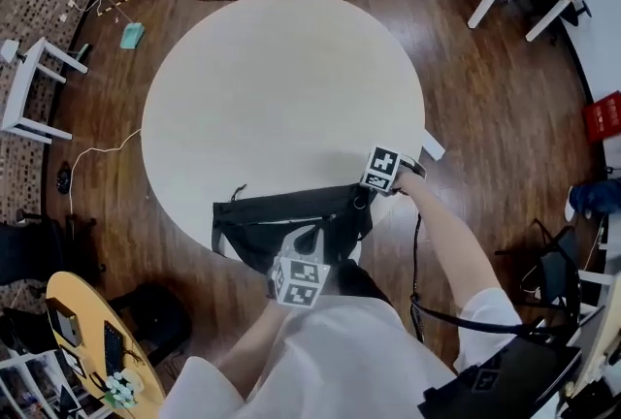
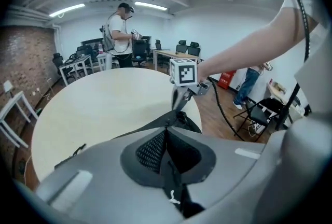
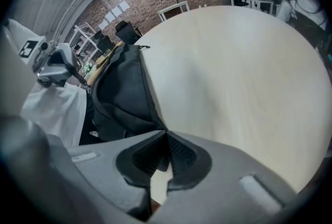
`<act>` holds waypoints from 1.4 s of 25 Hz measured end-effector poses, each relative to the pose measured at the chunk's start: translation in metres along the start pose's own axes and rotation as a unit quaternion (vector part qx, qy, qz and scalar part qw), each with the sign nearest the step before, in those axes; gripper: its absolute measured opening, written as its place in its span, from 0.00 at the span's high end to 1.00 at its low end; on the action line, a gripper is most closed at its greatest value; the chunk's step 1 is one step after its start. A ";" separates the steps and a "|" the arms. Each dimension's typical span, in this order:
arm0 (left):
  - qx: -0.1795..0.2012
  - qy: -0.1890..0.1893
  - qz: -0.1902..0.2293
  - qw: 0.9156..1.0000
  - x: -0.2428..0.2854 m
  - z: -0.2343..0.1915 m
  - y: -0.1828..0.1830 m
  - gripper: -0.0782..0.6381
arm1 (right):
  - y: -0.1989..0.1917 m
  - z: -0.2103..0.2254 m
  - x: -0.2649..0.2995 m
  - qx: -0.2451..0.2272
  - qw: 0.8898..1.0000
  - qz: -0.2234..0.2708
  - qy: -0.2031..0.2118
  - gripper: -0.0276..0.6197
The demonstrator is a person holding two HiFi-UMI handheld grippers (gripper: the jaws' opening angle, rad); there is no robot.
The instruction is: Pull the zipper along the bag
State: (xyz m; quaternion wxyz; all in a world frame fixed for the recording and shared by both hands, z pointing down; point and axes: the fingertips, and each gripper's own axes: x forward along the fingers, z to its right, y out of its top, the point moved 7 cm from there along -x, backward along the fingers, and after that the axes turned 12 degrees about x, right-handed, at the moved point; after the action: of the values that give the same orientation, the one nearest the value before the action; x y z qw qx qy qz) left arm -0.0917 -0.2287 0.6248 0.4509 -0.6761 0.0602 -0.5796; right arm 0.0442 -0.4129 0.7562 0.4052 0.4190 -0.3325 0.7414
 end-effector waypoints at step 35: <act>-0.140 0.149 0.174 0.963 -0.161 -0.275 -0.122 0.87 | 0.017 -0.070 -0.059 0.173 0.893 0.235 -0.342 0.97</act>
State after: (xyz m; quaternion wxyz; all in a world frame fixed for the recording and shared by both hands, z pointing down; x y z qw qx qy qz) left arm -0.4271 -0.2085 0.5688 0.4319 -0.6177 0.3239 -0.5718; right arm 0.0237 -0.3815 0.6713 0.0014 0.6193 -0.4058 0.6721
